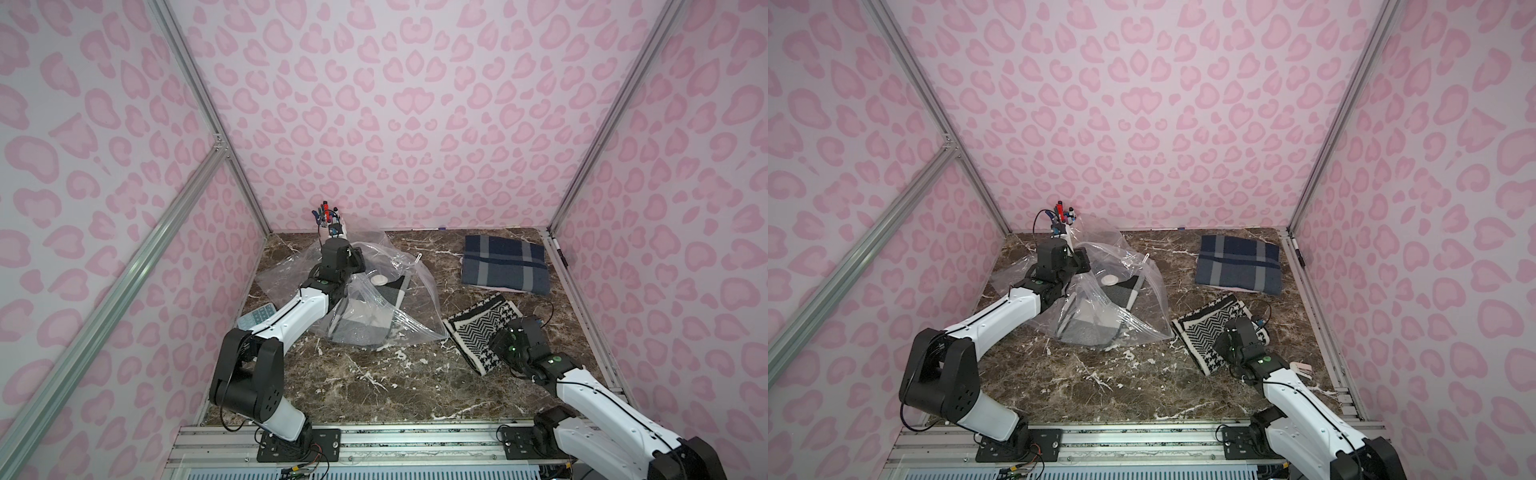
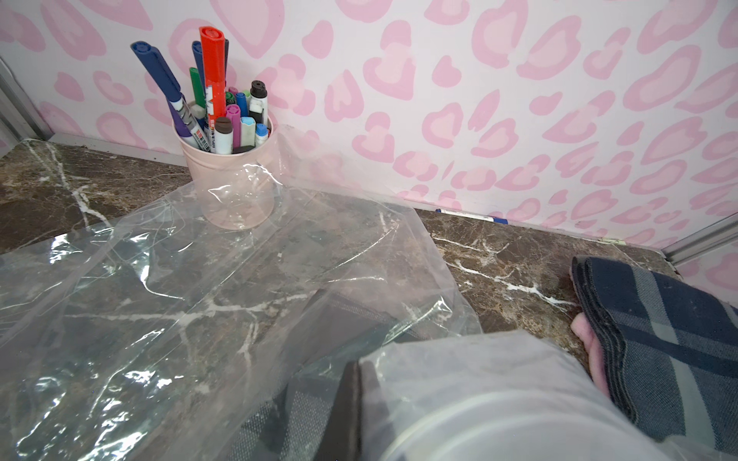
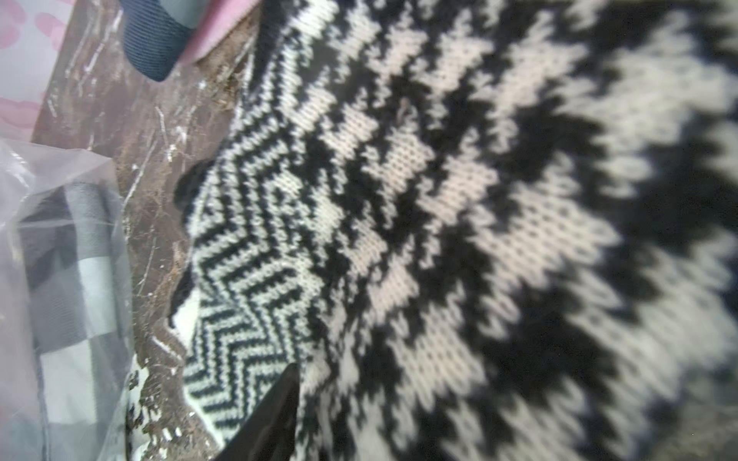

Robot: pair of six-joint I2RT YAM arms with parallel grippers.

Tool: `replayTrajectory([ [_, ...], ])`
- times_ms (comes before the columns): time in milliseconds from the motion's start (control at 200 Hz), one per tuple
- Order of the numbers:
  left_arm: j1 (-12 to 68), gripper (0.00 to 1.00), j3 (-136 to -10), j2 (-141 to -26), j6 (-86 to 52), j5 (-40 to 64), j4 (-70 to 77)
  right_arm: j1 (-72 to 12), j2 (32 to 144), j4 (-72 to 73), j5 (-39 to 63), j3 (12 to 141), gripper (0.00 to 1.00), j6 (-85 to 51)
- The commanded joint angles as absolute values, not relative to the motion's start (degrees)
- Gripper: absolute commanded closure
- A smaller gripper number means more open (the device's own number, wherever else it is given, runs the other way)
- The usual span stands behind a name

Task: Take the blanket out of the vacuum bag
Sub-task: Place the blanket at the center of the board, then pick up the blanket at the center of the board.

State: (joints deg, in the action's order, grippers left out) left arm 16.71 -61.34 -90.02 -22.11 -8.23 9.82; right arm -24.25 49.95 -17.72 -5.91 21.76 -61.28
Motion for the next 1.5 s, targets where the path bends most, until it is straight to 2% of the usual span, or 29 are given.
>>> replayTrajectory([
  [0, 16.67, 0.96, -60.93, -89.55, -22.01, -8.27, 11.56, -26.29, 46.12, -25.30, -7.64, 21.89, 0.39, -63.17],
  [325, 16.79, 0.96, -59.50, -89.02, -23.03, -7.19, 12.22, -34.79, 37.10, -37.40, -11.83, 22.25, 0.36, -69.93],
  [415, 16.75, 0.96, -59.50, -88.95, -23.03, -7.16, 11.98, -37.47, 37.80, -39.95, -13.51, 24.37, 0.37, -71.32],
  [650, 16.76, 0.96, -59.52, -89.32, -22.95, -8.00, 11.07, -52.48, 45.54, -46.64, -22.07, 31.77, 0.37, -76.01],
  [910, 16.53, 0.96, -60.29, -89.97, -21.81, -9.71, 10.13, -53.18, 65.48, -46.83, -30.35, 44.92, 0.34, -58.09],
  [1095, 14.50, 0.96, -59.49, -90.04, -23.25, -6.39, 10.61, -53.20, 68.25, -37.92, -33.57, 48.24, 0.29, -38.64],
  [1255, 12.98, 0.96, -59.68, -91.34, -23.50, -0.99, 12.33, -51.82, 68.56, -29.52, -27.67, 47.12, 0.24, -20.92],
  [1380, 12.51, 0.96, -62.06, -92.24, -22.94, -0.88, 10.72, -47.04, 71.38, -29.36, -19.42, 48.21, 0.22, -14.68],
  [1495, 12.26, 0.96, -62.66, -91.95, -22.26, -1.22, 10.09, -46.05, 75.96, -31.97, -20.06, 50.19, 0.21, -12.04],
])
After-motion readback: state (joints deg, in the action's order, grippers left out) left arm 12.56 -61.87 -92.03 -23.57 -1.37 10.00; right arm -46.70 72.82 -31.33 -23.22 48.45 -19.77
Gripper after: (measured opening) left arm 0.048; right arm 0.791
